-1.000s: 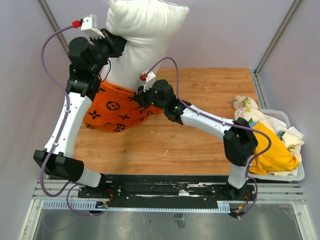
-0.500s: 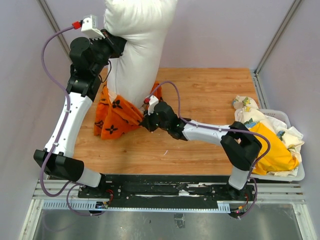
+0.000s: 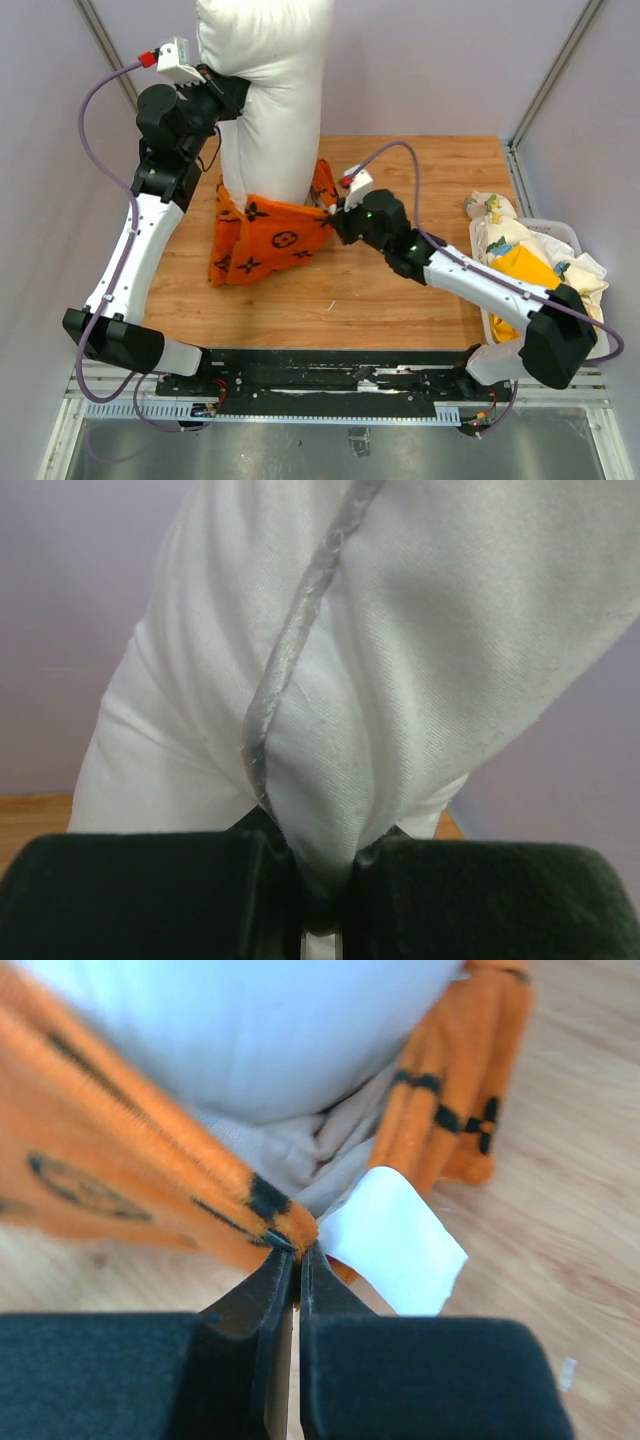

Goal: Remove the pillowcase from the pillow
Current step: Remove the pillow from the pillowcase.

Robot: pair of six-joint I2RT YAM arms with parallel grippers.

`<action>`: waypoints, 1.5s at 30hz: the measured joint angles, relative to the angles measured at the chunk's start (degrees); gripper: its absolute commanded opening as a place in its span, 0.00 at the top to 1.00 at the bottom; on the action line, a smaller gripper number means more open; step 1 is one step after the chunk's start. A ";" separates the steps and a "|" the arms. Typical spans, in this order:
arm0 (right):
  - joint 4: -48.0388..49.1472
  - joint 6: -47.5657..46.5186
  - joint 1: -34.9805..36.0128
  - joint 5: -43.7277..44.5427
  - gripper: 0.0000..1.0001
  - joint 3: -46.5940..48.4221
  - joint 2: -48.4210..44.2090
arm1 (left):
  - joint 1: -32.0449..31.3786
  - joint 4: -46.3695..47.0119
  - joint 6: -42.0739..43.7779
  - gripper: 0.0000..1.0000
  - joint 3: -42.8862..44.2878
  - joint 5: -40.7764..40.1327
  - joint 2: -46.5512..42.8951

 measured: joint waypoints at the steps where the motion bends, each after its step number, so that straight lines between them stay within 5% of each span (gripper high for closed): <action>1: -0.61 0.13 -2.19 -0.48 0.99 -0.26 -1.40 | 0.00 0.24 0.02 1.00 -0.02 -0.04 -0.04; 10: -5.05 9.57 -27.23 -6.71 0.99 -1.33 -7.54 | -0.31 0.35 -0.81 1.00 -1.25 -0.66 -0.02; 20: -9.94 11.06 -29.11 -7.21 0.99 4.13 -11.04 | -0.44 5.11 -2.69 1.00 -6.23 -0.70 -0.20; 23: -11.10 11.13 -29.11 -7.23 0.82 4.33 -9.68 | -0.42 7.23 -2.97 1.00 -7.89 -0.28 -0.26; 26: -12.31 11.98 -29.11 -7.80 0.41 4.09 -7.61 | -0.37 8.00 -3.19 1.00 -8.35 0.61 -0.28; 29: -13.14 12.66 -29.11 -8.33 0.18 3.76 -7.48 | -0.35 8.57 -3.21 1.00 -8.35 1.49 -0.28; 36: -15.23 10.67 -21.68 -4.37 0.05 5.88 -10.82 | -0.35 9.33 -3.04 1.00 -8.35 2.25 -0.31; 45: -14.73 5.18 -0.79 4.72 0.08 12.00 -10.47 | -1.68 9.33 -1.84 1.00 -8.35 1.31 -0.37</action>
